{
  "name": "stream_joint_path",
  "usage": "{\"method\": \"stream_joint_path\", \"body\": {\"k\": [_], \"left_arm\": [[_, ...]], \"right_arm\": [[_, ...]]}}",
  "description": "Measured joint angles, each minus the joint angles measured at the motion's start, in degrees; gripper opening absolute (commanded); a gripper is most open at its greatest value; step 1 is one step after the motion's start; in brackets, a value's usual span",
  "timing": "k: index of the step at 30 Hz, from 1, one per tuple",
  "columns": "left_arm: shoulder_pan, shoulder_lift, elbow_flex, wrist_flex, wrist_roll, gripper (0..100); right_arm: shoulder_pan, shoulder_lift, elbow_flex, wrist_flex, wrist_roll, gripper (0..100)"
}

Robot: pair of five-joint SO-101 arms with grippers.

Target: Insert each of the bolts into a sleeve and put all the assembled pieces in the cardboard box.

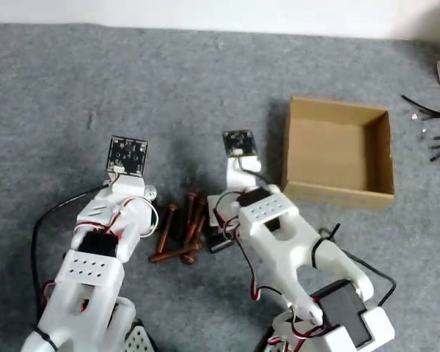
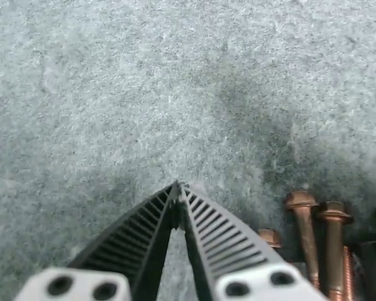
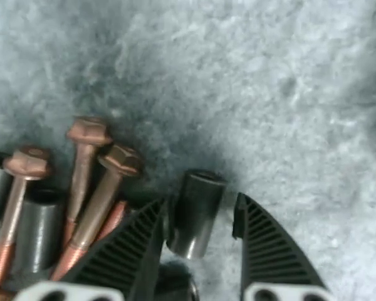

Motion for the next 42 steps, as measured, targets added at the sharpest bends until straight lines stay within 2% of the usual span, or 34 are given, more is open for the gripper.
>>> {"method": "stream_joint_path", "body": {"k": [13,15,17,25,31,42], "left_arm": [[0.0,0.0,0.0,0.0,0.0,1],[0.0,0.0,0.0,0.0,0.0,1],[0.0,0.0,0.0,0.0,0.0,1],[0.0,0.0,0.0,0.0,0.0,1],[0.0,0.0,0.0,0.0,0.0,1],[0.0,0.0,0.0,0.0,0.0,1]], "right_arm": [[0.0,7.6,-3.3,1.2,0.1,14.1],[-0.1,7.6,-3.5,1.4,0.1,9.7],[-0.1,7.8,-3.7,1.6,0.1,0.0],[-0.1,7.7,-4.6,6.1,6.1,0.5],[-0.3,-4.9,0.4,6.9,6.6,0.5],[3.3,-33.3,22.2,-1.3,11.8,0.5]]}}
